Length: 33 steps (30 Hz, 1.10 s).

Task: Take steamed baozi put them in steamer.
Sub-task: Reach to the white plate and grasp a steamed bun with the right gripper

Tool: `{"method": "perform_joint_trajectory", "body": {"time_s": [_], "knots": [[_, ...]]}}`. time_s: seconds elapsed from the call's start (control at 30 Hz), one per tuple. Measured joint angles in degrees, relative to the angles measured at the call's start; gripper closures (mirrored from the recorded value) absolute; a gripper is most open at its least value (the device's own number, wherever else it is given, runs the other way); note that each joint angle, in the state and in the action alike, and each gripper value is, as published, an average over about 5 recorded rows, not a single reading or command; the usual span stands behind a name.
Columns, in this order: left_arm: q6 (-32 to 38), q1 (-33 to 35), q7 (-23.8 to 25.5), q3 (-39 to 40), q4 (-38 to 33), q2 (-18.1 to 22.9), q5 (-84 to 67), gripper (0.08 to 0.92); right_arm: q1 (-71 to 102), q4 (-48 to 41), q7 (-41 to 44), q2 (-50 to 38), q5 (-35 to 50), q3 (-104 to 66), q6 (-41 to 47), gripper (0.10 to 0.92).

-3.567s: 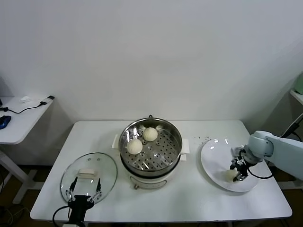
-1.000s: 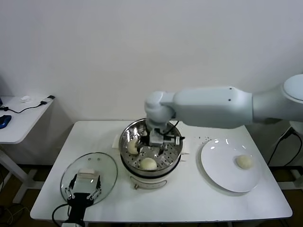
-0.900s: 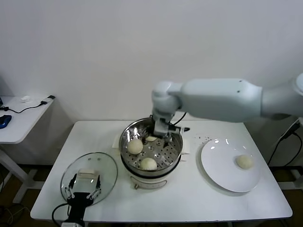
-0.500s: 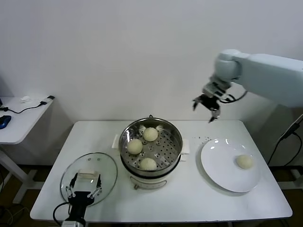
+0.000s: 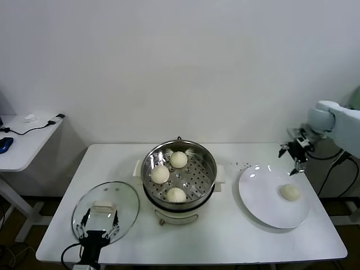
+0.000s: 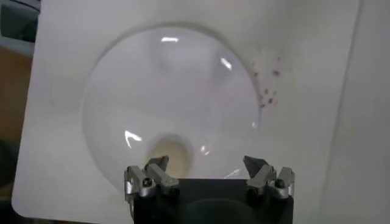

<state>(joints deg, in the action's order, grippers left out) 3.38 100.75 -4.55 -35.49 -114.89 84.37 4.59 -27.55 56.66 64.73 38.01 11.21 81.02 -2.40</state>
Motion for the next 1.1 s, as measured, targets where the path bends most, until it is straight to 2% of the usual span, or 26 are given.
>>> {"method": "perform_joint_trajectory", "body": {"time_s": [0.37, 0.77, 0.87, 1.1], "knots": [[0.02, 0.47, 0.0, -0.16, 0.1, 0.34, 0.12, 0.177, 12.17, -4.95, -2.0, 0.03, -4.06, -9.55, 2.84, 0.203], [0.04, 0.42, 0.0, -0.07, 0.13, 0.31, 0.11, 0.177, 18.12, -8.01, -3.85, 1.16, -6.78, -14.67, 4.2, 0.203], [0.08, 0.42, 0.0, -0.04, 0.13, 0.26, 0.11, 0.177, 18.94, -8.34, -4.34, 1.46, -7.04, -15.57, 4.35, 0.23], [0.08, 0.69, -0.02, -0.02, -0.05, 0.18, 0.13, 0.177, 19.6, -7.83, -4.61, 1.08, -7.76, -16.3, 4.72, 0.39]]}}
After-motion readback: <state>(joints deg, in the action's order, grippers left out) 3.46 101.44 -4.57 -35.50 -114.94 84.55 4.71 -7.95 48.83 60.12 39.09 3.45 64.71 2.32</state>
